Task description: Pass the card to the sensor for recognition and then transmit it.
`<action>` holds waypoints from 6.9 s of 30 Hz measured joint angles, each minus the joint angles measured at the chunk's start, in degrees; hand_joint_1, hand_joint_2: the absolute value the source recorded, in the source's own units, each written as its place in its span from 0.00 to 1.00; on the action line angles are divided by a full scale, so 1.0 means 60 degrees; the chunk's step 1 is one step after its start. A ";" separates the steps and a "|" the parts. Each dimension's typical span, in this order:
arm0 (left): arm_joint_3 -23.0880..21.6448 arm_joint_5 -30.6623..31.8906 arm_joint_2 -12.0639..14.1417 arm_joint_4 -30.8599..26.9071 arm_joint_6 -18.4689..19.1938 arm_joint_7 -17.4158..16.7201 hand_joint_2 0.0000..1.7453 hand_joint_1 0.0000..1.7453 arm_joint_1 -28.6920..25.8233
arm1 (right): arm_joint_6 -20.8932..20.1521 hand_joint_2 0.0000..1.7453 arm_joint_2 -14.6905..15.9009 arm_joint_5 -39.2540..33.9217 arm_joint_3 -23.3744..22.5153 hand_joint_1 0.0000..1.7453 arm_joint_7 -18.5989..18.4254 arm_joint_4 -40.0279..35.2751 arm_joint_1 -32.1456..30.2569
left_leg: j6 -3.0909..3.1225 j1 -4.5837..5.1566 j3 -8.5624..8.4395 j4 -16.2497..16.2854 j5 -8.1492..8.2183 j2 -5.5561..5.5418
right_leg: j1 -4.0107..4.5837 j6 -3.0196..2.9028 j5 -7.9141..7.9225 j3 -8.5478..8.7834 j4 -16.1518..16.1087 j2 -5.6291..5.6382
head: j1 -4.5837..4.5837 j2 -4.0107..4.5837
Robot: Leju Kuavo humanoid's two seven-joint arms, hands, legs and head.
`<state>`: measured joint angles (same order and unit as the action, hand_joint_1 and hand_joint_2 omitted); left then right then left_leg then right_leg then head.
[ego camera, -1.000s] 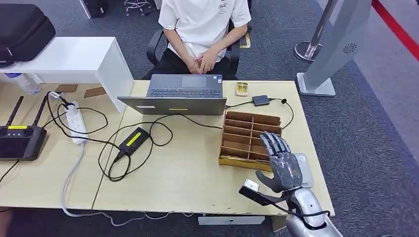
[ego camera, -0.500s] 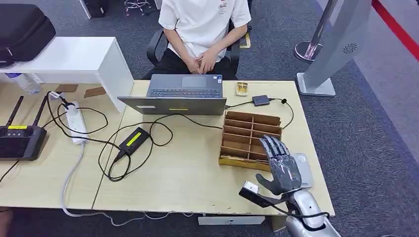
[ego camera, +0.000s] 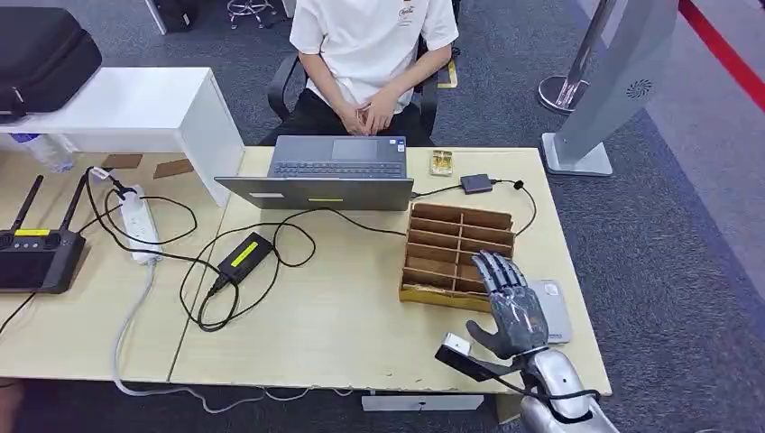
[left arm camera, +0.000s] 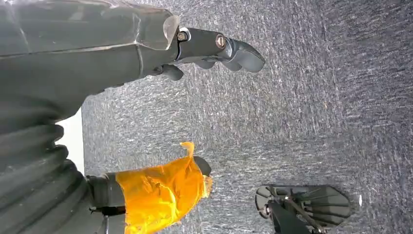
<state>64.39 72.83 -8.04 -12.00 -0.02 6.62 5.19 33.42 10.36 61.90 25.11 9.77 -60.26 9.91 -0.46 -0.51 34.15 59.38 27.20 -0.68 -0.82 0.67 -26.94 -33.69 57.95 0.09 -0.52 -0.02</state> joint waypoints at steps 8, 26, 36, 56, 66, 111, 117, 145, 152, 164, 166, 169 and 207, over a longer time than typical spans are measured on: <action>0.0000 0.0007 0.0000 0.0000 0.0000 0.0018 1.00 0.00 -0.0001 | 0.0000 1.00 -0.0055 -0.0040 0.0000 1.00 0.0015 0.0047 -0.0001 | 0.0000 0.0000 0.0000 0.0000 0.0000 0.0000 | 0.0000 0.0000 0.0000 0.0000 0.0000 0.0000 | 0.0000 0.0000; 0.0000 0.0142 0.0004 0.0000 -0.0084 0.0215 1.00 0.00 -0.0001 | -0.0106 1.00 -0.0029 -0.0255 -0.0208 0.79 0.0102 -0.0357 -0.0206 | -0.0001 0.0000 -0.0001 0.0001 0.0001 0.0001 | 0.0000 0.0000 -0.0001 -0.0002 0.0000 0.0001 | 0.0000 0.0000; 0.0000 0.0095 0.0000 0.0000 0.0091 0.0521 1.00 0.00 0.0006 | -0.0095 1.00 0.0011 -0.0259 -0.0240 0.79 0.0215 -0.0459 -0.0250 | 0.0000 0.0000 -0.0003 0.0001 0.0000 0.0001 | 0.0000 0.0000 0.0000 -0.0001 0.0000 0.0002 | 0.0000 0.0000; 0.0000 0.0204 0.0004 0.0000 0.0029 0.0393 1.00 0.00 0.0014 | -0.0266 1.00 0.0036 -0.0222 -0.0270 0.79 0.0211 -0.0597 -0.0037 | 0.0000 0.0000 -0.0001 0.0001 0.0000 0.0001 | 0.0000 0.0000 0.0001 0.0000 0.0000 0.0001 | 0.0000 0.0000; 0.0000 0.0266 0.0004 0.0000 0.0029 0.0361 1.00 0.00 0.0029 | -0.0491 1.00 0.0109 -0.0222 -0.0266 0.79 0.0215 -0.0652 0.0391 | 0.0000 0.0000 -0.0001 0.0001 -0.0001 0.0000 | 0.0000 0.0000 0.0001 0.0000 0.0000 0.0001 | 0.0000 0.0000; -0.0276 0.1158 0.0044 0.0000 0.0503 0.0095 1.00 0.00 0.0407 | -0.2823 1.00 0.0325 -0.1134 0.1304 0.79 -0.0848 0.0727 0.7385 | -0.0007 -0.0002 0.0001 0.0005 -0.0038 -0.0001 | 0.0000 -0.0013 0.0029 -0.0001 0.0014 0.0006 | 0.0003 0.0000; -0.0477 0.1330 -0.0011 0.0000 0.0670 0.0095 1.00 0.00 0.0534 | -0.2543 1.00 -0.0438 -0.0685 0.1763 0.79 -0.1337 0.2522 0.8800 | -0.0008 -0.0005 0.0000 0.0005 -0.0039 -0.0003 | 0.0005 -0.0014 0.0029 -0.0003 0.0015 0.0004 | 0.0000 0.0000; -0.0616 0.1122 -0.0059 0.0000 0.0747 0.0273 1.00 0.00 0.0497 | -0.2200 1.00 -0.0670 -0.0670 0.2025 0.00 -0.1086 0.4859 0.9273 | -0.0008 -0.0005 0.0001 0.0014 -0.0039 -0.0011 | 0.0005 -0.0012 0.0030 -0.0010 0.0006 -0.0004 | -0.0004 0.0000; -0.0608 0.0977 -0.0026 0.0000 0.0699 0.0270 1.00 0.00 0.0373 | -0.2211 1.00 0.0417 -0.0761 0.2022 0.00 -0.1020 0.4881 0.9274 | -0.0001 0.0002 0.0010 0.0038 -0.0033 -0.0024 | 0.0001 -0.0008 0.0032 -0.0007 -0.0003 -0.0015 | 0.0000 0.0000; -0.0372 0.0769 0.0106 0.0000 0.0302 0.0076 1.00 0.00 0.0037 | -0.2437 1.00 0.5113 -0.2110 0.0568 0.00 -0.0528 0.4262 0.8378 | 0.0070 0.0005 0.0061 0.0081 0.0006 -0.0157 | -0.0001 0.0036 0.0002 0.0015 -0.0028 -0.0145 | 0.0004 0.0000; -0.0361 0.0750 0.0135 0.0000 0.0211 0.0018 1.00 0.00 0.0014 | -0.2488 1.00 0.5695 -0.2295 0.0269 0.00 -0.0619 0.4101 0.8027 | 0.0074 0.0005 0.0066 0.0078 0.0011 -0.0155 | -0.0001 0.0039 0.0000 0.0016 -0.0028 -0.0140 | 0.0004 0.0000; -0.0295 0.0707 0.0153 0.0000 0.0120 -0.0135 1.00 0.00 0.0012 | -0.2462 1.00 0.6496 -0.2656 -0.0267 0.00 -0.0689 0.3894 0.7263 | 0.0093 0.0001 0.0047 0.0080 0.0028 -0.0135 | 0.0004 0.0050 -0.0009 0.0030 -0.0029 -0.0124 | 0.0007 0.0000; 0.0546 0.0317 0.0087 0.0000 -0.0004 -0.1035 1.00 0.00 -0.0002 | -0.1636 1.00 0.2010 -0.2327 -0.9322 0.00 0.0138 0.7115 -0.0960 | 0.0075 -0.0014 0.0012 0.0042 0.0054 -0.0050 | 0.0014 0.0050 -0.0045 0.0034 -0.0025 -0.0057 | 0.0004 0.0000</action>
<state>67.67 74.73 -7.52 -12.00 -0.04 0.41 5.18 23.60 22.42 47.93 -30.82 10.60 -17.57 4.15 -0.01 -0.59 34.22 59.63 27.52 -0.98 -0.73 0.97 -27.21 -33.48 57.80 -0.25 -0.50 -0.02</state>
